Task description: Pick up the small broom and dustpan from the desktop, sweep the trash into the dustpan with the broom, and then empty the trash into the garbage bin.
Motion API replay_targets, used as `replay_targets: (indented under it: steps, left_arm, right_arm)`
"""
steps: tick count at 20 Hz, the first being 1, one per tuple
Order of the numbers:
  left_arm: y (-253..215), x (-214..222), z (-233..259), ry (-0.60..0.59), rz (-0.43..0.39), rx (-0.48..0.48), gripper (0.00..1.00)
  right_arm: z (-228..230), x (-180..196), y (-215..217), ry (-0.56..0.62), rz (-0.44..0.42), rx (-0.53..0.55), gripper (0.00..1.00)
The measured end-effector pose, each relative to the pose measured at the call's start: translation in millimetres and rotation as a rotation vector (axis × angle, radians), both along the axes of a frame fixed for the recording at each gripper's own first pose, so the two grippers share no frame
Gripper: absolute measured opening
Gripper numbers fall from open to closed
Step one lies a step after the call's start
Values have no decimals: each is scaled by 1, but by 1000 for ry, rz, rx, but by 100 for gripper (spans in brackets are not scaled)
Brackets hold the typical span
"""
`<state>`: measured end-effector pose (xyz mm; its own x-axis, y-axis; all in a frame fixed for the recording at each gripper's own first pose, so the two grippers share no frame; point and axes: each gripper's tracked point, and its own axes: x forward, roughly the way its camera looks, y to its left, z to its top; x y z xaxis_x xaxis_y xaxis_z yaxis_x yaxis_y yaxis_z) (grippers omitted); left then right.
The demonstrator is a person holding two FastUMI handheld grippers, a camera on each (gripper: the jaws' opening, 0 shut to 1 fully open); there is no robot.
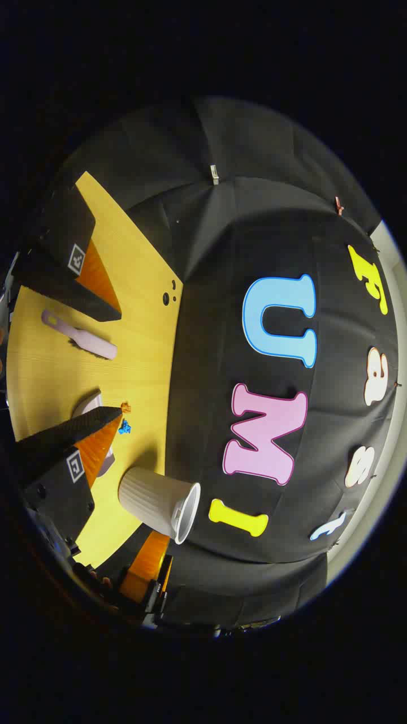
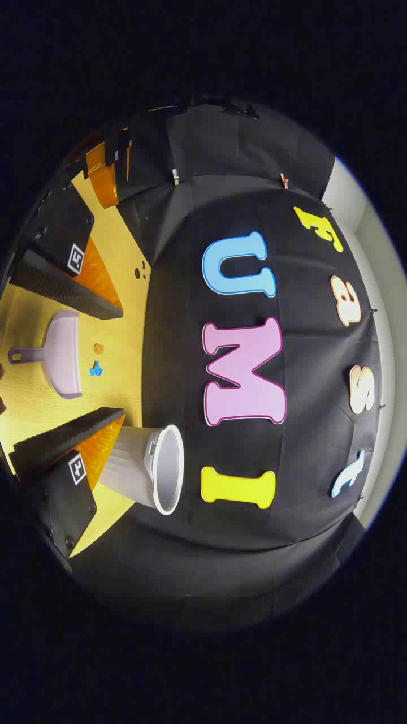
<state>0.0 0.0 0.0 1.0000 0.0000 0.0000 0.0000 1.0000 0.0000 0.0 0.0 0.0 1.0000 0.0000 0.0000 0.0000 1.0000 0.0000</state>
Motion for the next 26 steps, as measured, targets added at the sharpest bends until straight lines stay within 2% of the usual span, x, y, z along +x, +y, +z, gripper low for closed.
replay_targets:
  steps: [8, 15, 20, 26]
  left_arm:
    - [1, 19, -14, 61, -18, -9, 96]
    - [21, 39, -29, 121, 12, -19, 96]
    - [32, 66, -62, 251, -27, 37, 96]
    - [47, 96, -115, 489, -60, 96, 96]
  right_arm:
    - [-14, 13, -8, 65, 1, 39, 100]
    - [-26, 23, -11, 110, 7, 46, 99]
    - [-39, 24, -21, 158, -8, 50, 99]
    - [-68, 17, -46, 263, -74, 58, 99]
